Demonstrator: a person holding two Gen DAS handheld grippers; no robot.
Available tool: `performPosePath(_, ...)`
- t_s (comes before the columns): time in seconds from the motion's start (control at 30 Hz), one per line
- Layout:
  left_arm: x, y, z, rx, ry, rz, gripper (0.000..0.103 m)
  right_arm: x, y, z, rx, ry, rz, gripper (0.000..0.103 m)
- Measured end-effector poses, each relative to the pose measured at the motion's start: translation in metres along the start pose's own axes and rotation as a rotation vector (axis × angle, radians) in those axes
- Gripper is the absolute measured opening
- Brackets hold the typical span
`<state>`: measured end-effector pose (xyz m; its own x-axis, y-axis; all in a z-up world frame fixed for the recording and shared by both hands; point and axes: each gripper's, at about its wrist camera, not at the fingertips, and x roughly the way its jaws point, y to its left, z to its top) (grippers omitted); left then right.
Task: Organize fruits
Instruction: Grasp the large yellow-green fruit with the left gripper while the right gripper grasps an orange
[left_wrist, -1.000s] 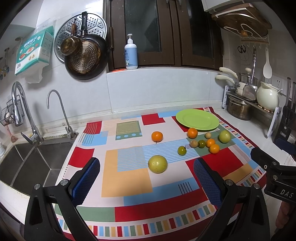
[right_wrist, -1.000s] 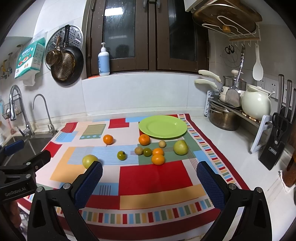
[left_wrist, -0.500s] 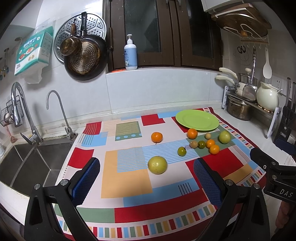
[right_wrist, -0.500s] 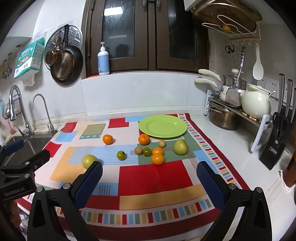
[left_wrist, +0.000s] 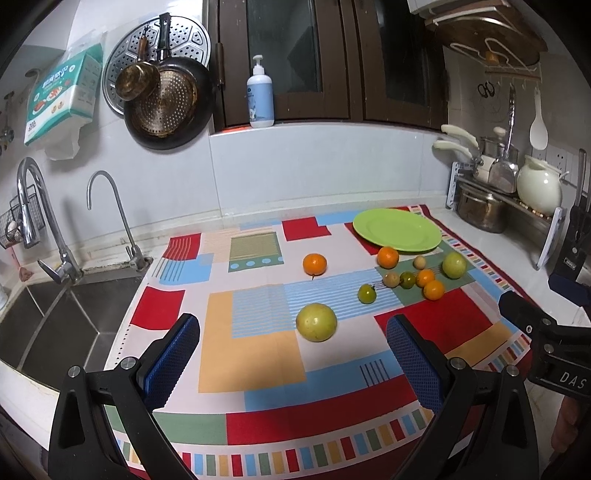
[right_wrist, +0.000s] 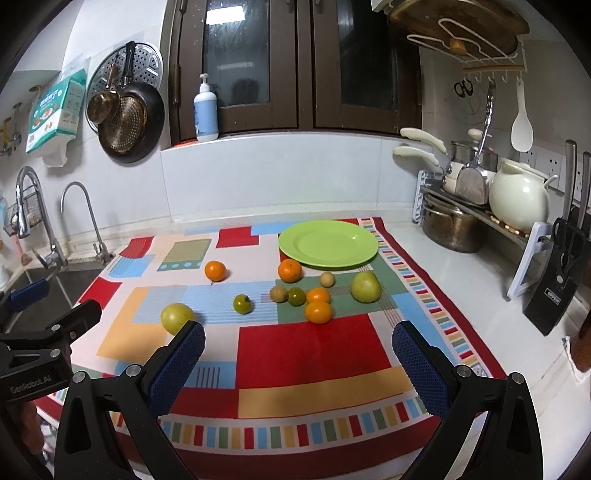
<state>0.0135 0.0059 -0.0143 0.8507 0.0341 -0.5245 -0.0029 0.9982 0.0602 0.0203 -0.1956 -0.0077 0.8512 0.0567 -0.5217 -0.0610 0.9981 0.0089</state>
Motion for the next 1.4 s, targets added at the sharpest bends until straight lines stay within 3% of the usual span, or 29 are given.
performPosePath(0.4,0.046,-0.003,-0.007,0.004,0.102,0.012,0.102,0.051,-0.003,-0.008,-0.006,0.105,0.007,0.102)
performPosePath(0.7,0.092,-0.007,-0.011,0.003,0.187,0.022,0.093,0.103,-0.008,-0.011,-0.004,0.179,0.004,0.097)
performPosePath(1.23,0.150,-0.011,-0.014,-0.025,0.268,-0.024,0.068,0.181,-0.018,-0.012,0.018,0.269,-0.003,0.072)
performPosePath(1.4,0.158,-0.016,-0.013,-0.021,0.265,-0.047,0.065,0.198,-0.019,-0.011,0.015,0.299,-0.003,0.062)
